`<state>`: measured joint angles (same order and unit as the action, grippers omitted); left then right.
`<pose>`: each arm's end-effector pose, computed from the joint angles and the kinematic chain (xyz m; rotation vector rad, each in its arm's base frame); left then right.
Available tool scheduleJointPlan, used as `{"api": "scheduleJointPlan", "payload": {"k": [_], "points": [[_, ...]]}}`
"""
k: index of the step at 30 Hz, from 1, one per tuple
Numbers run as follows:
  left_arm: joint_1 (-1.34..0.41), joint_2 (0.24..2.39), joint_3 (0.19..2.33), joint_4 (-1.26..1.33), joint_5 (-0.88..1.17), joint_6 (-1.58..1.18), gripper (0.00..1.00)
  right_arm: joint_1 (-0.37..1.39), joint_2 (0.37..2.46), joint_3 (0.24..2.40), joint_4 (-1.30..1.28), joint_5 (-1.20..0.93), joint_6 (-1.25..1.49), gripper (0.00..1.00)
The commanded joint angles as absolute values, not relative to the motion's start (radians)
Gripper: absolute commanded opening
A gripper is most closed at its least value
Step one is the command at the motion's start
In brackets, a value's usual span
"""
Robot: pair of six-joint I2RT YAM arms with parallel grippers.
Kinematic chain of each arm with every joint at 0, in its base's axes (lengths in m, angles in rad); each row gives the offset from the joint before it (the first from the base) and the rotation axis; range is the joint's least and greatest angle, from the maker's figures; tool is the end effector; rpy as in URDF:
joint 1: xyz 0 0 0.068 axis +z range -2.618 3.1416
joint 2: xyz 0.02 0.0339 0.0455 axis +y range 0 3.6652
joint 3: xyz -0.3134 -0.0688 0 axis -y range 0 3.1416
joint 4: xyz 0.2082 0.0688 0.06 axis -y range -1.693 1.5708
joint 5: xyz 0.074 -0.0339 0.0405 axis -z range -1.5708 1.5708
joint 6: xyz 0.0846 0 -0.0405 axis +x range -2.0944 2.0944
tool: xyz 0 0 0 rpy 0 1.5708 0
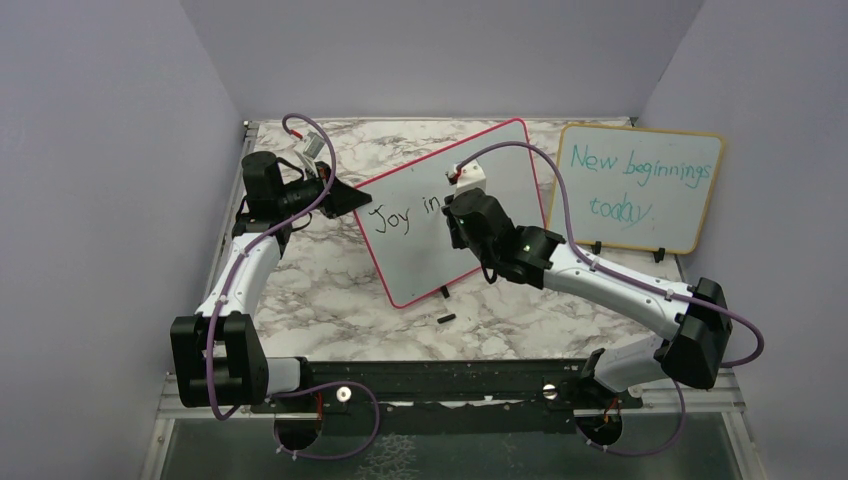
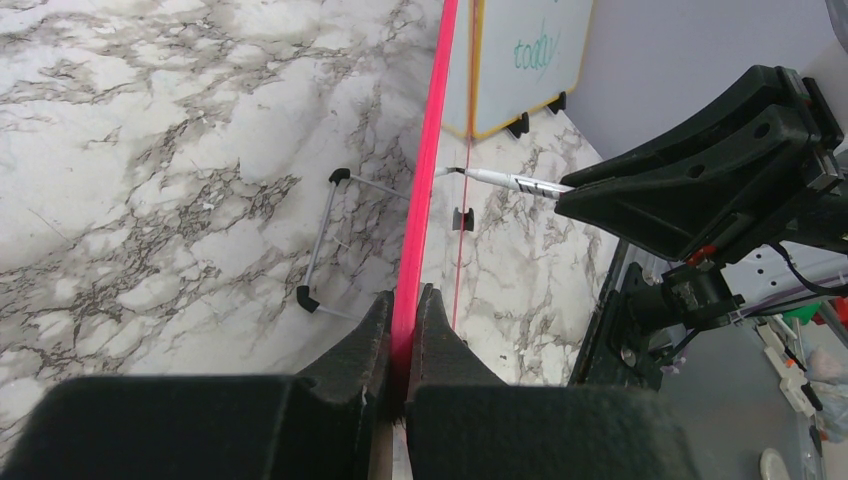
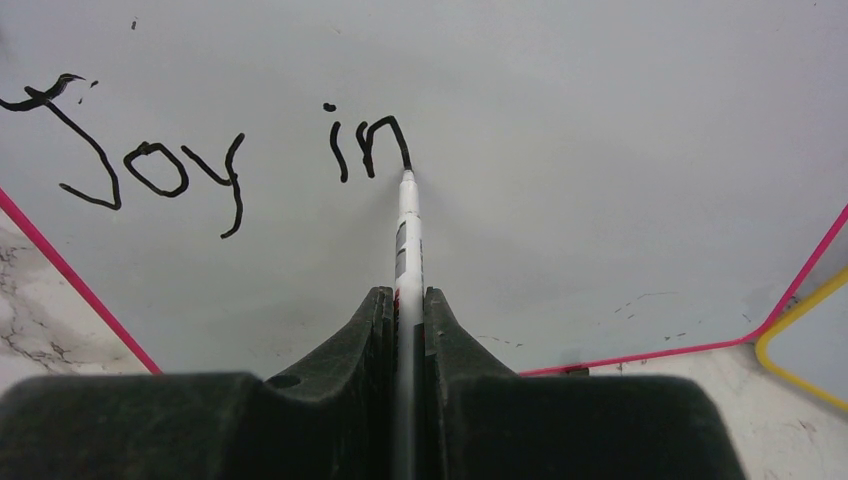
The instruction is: Write a sentence on the whiteboard
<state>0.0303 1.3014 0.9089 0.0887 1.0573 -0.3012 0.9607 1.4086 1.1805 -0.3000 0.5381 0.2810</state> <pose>0.2643 -0.0657 0.3568 0.4439 1.8177 -1.1657 0.2145 0.2312 0.3603 -0.3681 1.9914 0.2197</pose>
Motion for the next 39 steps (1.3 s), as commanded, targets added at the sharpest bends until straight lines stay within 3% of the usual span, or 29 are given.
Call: {"api": "scheduleJointPlan", "payload": {"k": [1,11,23,39], "points": [[0.020,1.327,0.894,0.009,0.938,-0.190,0.00,0.953,1.410,1.160,-0.348,0.511,0.295,0.01],[0.021,1.331,0.896,0.006,0.937,-0.188,0.00,0.952,1.350,1.143,-0.315,0.508,0.266,0.01],[0.021,1.337,0.899,0.003,0.934,-0.186,0.00,0.954,1.198,0.979,-0.155,0.448,0.173,0.00],[0.021,1.339,0.904,0.002,0.928,-0.181,0.00,1.045,1.181,0.902,-0.088,0.456,0.195,0.01]]}}
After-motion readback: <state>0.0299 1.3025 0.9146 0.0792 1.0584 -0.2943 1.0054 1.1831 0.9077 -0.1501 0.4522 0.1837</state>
